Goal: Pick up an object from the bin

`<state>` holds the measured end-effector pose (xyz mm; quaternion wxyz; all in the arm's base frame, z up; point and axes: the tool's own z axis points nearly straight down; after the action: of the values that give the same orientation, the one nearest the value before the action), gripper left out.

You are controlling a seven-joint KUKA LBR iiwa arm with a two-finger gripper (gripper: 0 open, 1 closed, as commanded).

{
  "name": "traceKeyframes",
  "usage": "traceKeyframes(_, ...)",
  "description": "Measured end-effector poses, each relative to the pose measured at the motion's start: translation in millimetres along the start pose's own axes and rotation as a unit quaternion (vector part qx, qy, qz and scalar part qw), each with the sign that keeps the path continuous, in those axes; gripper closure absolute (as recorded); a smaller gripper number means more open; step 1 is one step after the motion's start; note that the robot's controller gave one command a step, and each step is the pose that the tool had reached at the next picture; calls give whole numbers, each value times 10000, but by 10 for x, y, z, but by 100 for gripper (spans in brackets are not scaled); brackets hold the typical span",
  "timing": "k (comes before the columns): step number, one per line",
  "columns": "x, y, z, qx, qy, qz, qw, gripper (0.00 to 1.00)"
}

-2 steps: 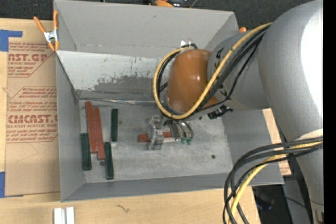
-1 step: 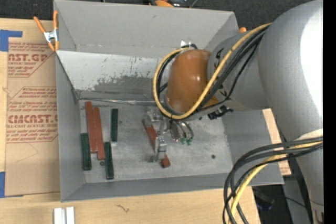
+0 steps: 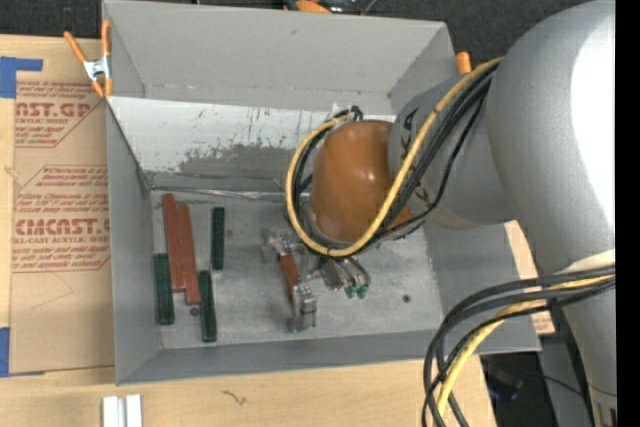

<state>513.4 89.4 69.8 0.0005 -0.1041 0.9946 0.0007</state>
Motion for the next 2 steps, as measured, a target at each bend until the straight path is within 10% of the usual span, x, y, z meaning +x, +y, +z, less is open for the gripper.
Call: traceKeyframes(2, -326, -1350, -186, 22, -14, -1004, 9949, 0)
